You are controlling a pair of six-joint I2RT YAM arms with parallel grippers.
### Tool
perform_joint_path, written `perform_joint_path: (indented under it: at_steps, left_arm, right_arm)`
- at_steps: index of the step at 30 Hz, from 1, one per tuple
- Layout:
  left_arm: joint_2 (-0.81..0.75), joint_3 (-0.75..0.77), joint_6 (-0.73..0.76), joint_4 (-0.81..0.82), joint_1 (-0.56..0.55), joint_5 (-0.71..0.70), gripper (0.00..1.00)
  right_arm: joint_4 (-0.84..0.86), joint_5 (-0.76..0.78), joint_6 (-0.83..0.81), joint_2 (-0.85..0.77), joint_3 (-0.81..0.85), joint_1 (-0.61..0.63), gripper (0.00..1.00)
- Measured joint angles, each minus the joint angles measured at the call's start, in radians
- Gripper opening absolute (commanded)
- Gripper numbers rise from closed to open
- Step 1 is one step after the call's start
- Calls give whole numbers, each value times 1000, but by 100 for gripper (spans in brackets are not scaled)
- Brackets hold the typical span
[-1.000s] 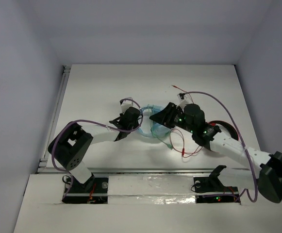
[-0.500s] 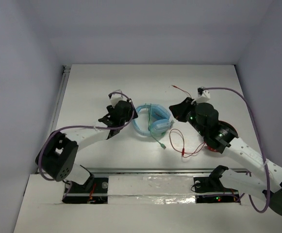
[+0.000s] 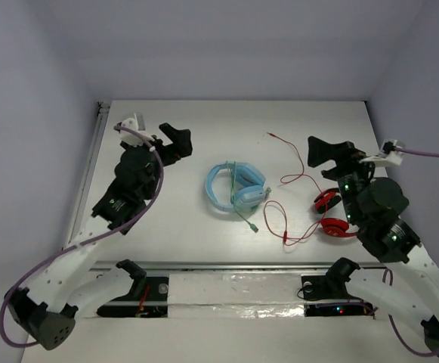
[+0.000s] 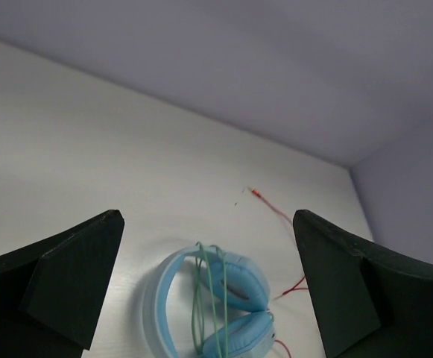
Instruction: Wrap the headphones
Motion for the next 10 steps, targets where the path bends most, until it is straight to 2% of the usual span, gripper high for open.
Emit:
perform_joint_path:
  at_steps: [4,10]
  left_arm:
    - [-89,66,41,-29,0,-6,99]
    - [-132,75,67,-61,1,6,99]
  right_arm:
    - [6,83,-32,-58,1,0,100]
    - [-14,134,-27,-39,11,0,100]
